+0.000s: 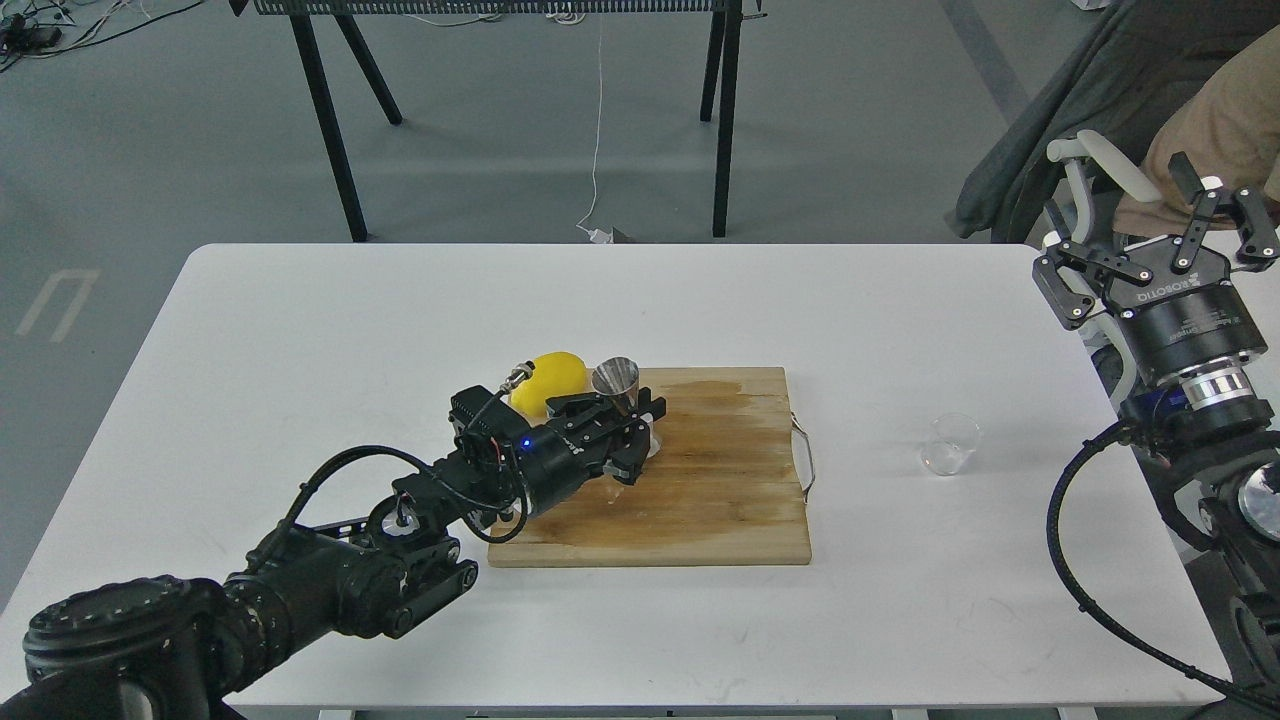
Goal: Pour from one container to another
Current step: 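Lift the jigger with the left gripper and carry it over the board, then set the jigger upright on the board beside the lemon, open left gripper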
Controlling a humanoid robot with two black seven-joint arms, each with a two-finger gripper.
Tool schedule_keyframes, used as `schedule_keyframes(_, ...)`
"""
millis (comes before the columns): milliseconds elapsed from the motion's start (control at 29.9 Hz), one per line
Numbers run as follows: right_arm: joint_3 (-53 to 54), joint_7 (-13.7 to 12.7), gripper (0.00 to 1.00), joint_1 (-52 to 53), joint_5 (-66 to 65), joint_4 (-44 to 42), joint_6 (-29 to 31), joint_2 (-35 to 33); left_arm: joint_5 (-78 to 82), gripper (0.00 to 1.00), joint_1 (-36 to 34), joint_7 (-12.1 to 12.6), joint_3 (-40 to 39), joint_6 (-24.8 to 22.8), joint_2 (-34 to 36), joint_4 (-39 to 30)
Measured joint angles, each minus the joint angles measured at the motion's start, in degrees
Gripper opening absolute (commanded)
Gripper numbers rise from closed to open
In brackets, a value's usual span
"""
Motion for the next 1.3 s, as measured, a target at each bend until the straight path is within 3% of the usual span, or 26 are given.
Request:
schedule_keyframes(568, -0.85, -0.04, 0.99, 0.52, 0.02, -0.32, 0.0, 0.37, -0.03, 0.14, 2.81, 0.0, 0.06, 0.0, -0.01, -0.6)
schedule_keyframes(869, -0.76, -0.02, 0.99, 0.27, 0.02, -0.24, 0.0, 0.37, 0.07, 0.48, 2.82, 0.0, 0.16, 0.0, 0.0, -0.79)
schedule_keyframes(1002, -0.76, 0.02, 0.99, 0.19, 0.01, -0.24, 0.0, 0.37, 0.11, 0.74, 2.79, 0.0, 0.16, 0.0, 0.0, -1.04)
schedule_keyframes(1303, -0.67, 0.05, 0.99, 0.17, 0.02, -0.31, 0.0, 0.37, 0.16, 0.96, 2.73, 0.0, 0.16, 0.0, 0.0, -2.22)
